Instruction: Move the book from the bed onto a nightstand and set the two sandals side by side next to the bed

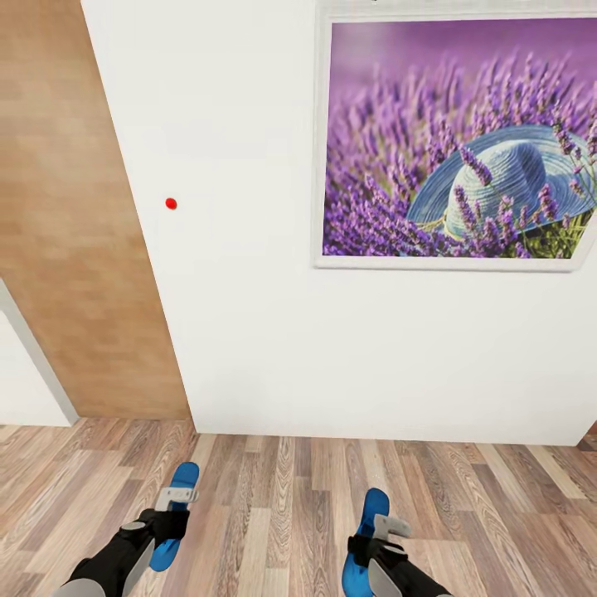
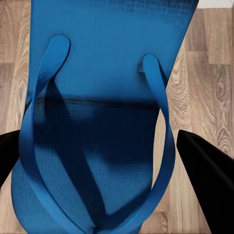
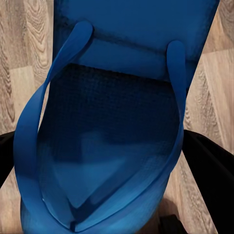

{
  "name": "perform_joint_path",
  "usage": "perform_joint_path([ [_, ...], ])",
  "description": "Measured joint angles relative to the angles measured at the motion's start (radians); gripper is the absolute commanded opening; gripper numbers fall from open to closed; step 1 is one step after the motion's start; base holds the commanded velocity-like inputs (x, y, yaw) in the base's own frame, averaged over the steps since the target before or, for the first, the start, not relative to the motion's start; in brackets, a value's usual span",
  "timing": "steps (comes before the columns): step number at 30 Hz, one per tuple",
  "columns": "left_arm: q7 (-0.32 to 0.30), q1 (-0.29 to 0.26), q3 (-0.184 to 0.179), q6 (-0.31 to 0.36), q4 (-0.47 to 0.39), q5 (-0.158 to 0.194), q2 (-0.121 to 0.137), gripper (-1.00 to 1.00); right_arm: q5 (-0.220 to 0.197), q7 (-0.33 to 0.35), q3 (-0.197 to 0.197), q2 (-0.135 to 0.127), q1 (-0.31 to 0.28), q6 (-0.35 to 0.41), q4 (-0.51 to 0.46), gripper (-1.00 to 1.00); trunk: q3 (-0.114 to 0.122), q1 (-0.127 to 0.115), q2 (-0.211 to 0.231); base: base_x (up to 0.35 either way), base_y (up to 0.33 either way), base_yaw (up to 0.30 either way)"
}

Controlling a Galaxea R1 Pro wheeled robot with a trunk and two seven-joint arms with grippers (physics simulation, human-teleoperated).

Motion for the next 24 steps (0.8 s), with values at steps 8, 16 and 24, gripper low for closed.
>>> perform_joint_path([
  [8,0.0,0.002,0.0,-0.056,0.001,-0.001,-0.008,-1.0,0.0,0.0,0.001,-0.001,0.009,-0.004,-0.001,-1.0,0.025,-0.031,0.056,0.0,0.0,0.0],
  [16,-0.003,0.003,-0.001,-0.134,0.098,-0.005,-0.011,-1.0,-0.001,0.0,0.002,-0.001,0.014,-0.005,0.001,-1.0,0.05,-0.061,0.112,0.0,0.0,0.0],
  [24,-0.003,0.003,-0.001,-0.148,0.118,-0.002,-0.012,-1.0,0.0,0.0,0.002,-0.001,0.025,-0.005,0.002,-1.0,0.076,-0.092,0.169,0.0,0.0,0.0],
])
